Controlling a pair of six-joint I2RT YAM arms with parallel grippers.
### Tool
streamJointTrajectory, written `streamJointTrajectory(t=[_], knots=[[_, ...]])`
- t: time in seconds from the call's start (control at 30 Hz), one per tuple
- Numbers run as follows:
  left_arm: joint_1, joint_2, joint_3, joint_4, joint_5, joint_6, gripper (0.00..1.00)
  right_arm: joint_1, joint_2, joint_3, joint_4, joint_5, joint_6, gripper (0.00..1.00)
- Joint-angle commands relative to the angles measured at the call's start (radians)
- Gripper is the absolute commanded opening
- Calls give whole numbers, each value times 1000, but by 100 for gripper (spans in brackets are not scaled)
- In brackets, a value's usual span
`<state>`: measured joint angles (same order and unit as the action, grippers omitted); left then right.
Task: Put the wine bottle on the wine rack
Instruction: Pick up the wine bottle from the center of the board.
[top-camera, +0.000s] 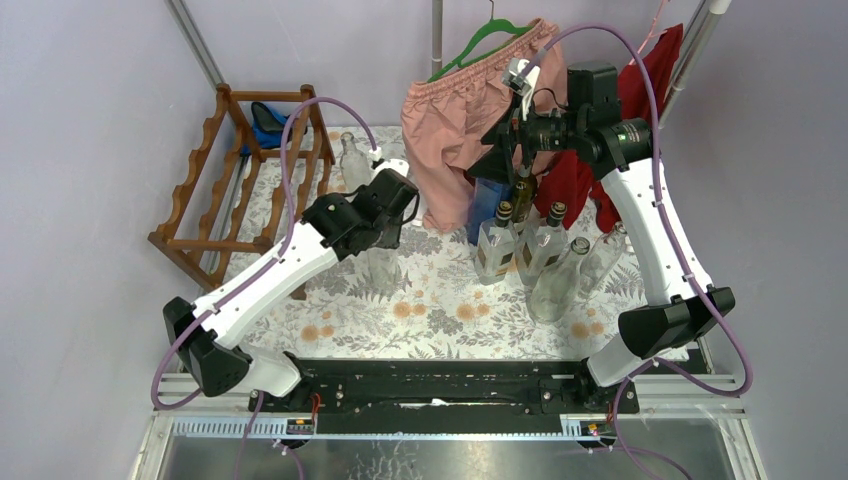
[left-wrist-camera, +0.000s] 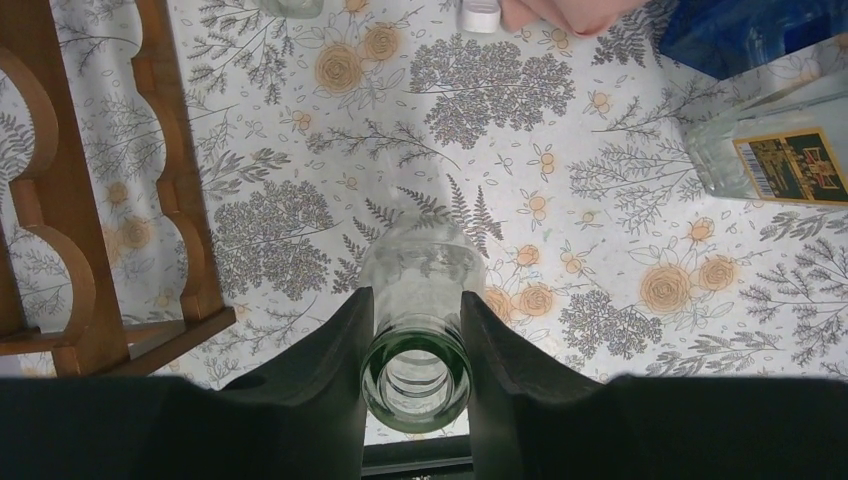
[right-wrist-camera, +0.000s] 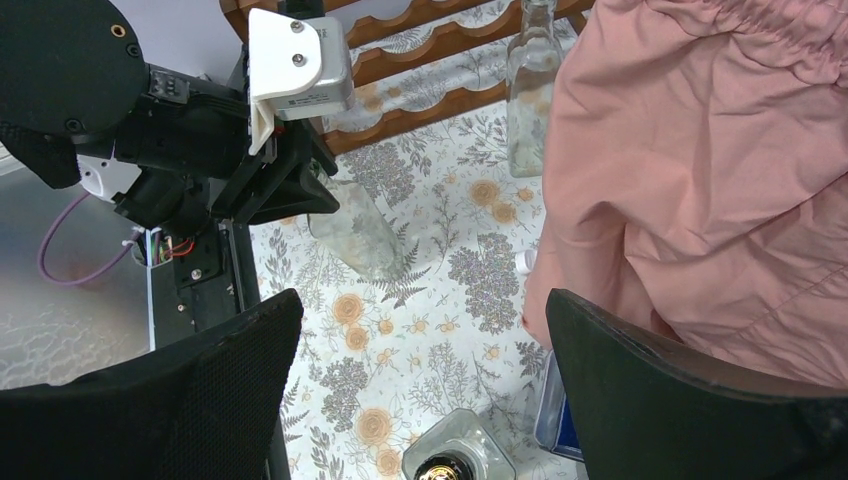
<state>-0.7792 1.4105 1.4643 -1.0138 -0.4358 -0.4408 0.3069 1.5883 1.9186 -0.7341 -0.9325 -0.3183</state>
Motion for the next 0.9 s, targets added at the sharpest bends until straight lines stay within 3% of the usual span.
streamJointTrajectory(t=[0.0, 0.2, 0.47, 0.87], knots=[[-10, -29, 66, 35, 34, 61, 0, 10, -41, -1, -18, 1, -18, 100], [-52, -33, 150, -7, -21, 109, 0, 10, -30, 37, -60, 13, -58, 100], [-167, 25, 208, -180, -234, 64, 0, 5, -13, 107, -72, 96, -96, 100], [-215, 30, 113, -260, -396, 12, 0, -8, 14, 153, -21, 126, -40, 100]])
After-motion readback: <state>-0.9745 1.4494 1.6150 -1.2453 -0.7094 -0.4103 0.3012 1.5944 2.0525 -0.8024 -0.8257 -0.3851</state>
